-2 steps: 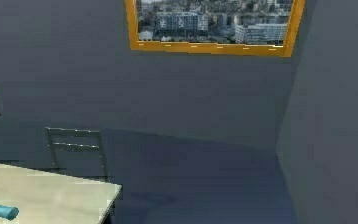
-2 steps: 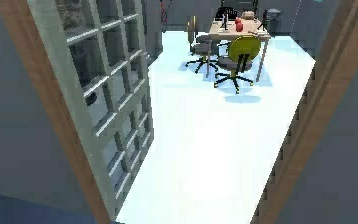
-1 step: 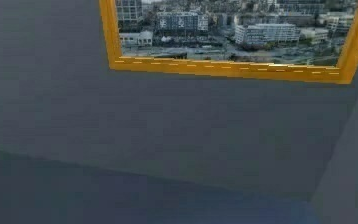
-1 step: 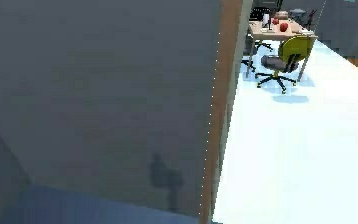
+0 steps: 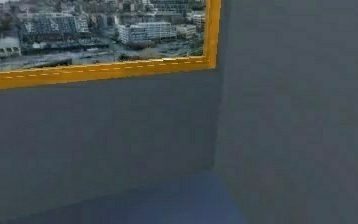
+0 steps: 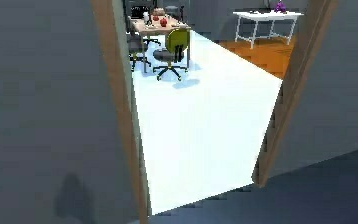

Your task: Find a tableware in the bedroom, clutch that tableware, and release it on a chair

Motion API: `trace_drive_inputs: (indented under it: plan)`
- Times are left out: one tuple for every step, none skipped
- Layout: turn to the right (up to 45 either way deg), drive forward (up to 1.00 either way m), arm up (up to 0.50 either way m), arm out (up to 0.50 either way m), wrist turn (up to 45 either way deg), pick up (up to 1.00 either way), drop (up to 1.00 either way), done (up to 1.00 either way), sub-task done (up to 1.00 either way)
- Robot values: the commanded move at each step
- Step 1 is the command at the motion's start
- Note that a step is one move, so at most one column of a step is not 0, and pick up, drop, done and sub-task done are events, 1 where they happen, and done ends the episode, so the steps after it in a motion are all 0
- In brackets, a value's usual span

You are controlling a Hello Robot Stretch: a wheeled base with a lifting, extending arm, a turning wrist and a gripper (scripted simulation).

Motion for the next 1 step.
trace_drive_inputs:
  plan:
    - [0.0,0.05,0.0,0.0,0.0,0.0,0.0,0.0,0.0]
